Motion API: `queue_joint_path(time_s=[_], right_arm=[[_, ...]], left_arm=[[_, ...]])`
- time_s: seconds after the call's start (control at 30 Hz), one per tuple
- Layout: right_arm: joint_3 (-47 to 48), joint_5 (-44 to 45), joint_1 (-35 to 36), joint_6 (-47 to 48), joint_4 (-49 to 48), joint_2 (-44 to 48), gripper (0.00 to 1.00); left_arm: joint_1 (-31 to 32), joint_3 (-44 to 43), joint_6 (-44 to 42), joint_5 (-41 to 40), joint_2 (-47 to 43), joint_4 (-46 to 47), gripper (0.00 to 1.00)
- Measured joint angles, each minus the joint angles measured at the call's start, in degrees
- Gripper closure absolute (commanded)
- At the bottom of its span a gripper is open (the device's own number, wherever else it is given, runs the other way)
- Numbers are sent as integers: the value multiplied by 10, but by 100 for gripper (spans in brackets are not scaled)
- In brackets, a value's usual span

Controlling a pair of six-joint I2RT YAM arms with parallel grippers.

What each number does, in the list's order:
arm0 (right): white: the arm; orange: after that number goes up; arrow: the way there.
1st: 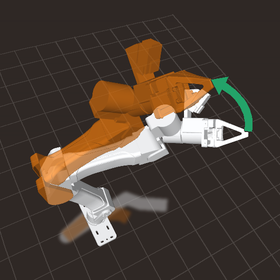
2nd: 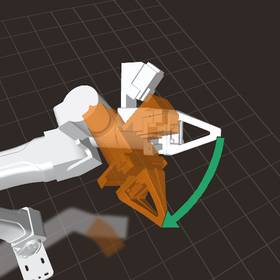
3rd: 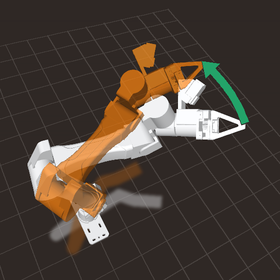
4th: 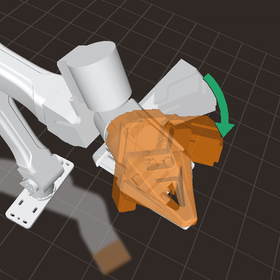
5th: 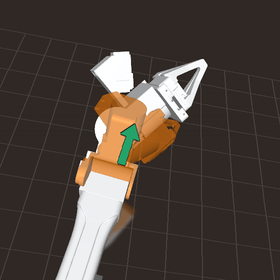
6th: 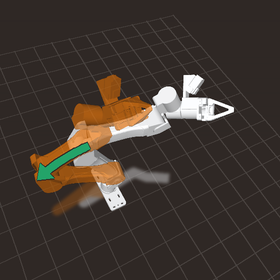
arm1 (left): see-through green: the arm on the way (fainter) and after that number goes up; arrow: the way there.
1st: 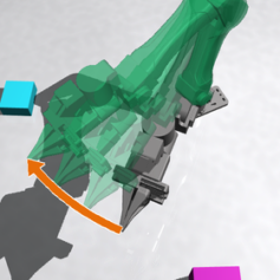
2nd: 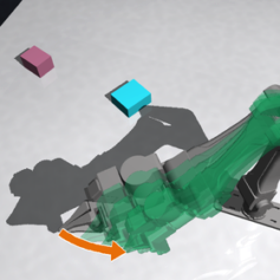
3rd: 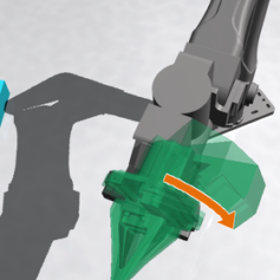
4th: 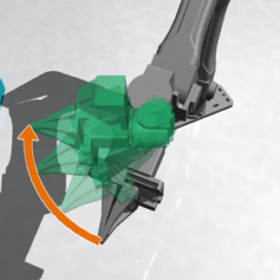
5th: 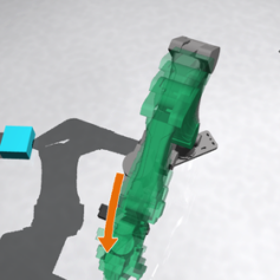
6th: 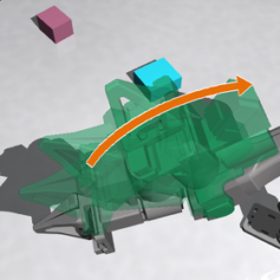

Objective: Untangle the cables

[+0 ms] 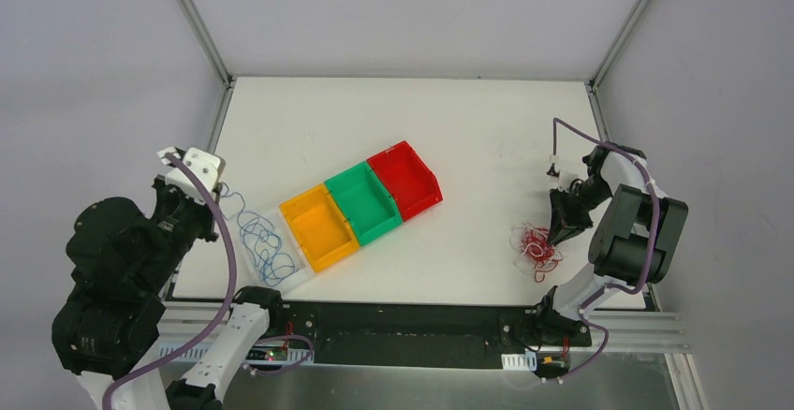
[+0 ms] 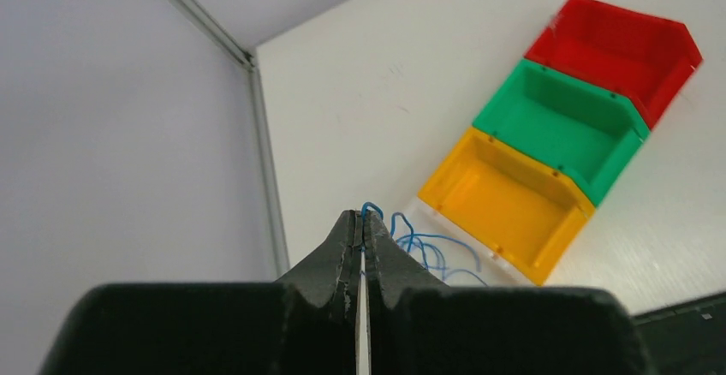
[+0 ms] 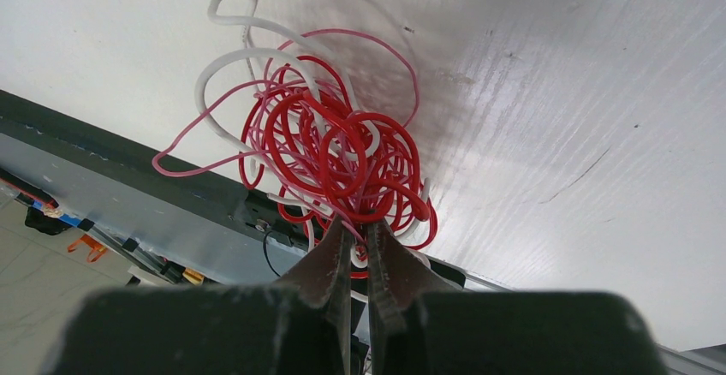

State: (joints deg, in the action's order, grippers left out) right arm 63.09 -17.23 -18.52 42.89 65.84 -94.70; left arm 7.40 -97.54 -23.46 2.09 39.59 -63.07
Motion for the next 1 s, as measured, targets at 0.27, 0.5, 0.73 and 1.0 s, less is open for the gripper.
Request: queue_joint_path(time_s=[0.27,0.5,0.73,1.0], right_arm=[[-9,0,0,0,0,0,98],[-18,0,0,0,-1,0,98],[-21,0,0,2,0,1,98],[-27,-3,0,4,14,18,99]], left_arm=[[0,206,52,51,-75,-17,100],[0,440,66,-9,-92,27,100],[0,571,78,-98,6,156,100],[0,590,63,-85,142,235,26]])
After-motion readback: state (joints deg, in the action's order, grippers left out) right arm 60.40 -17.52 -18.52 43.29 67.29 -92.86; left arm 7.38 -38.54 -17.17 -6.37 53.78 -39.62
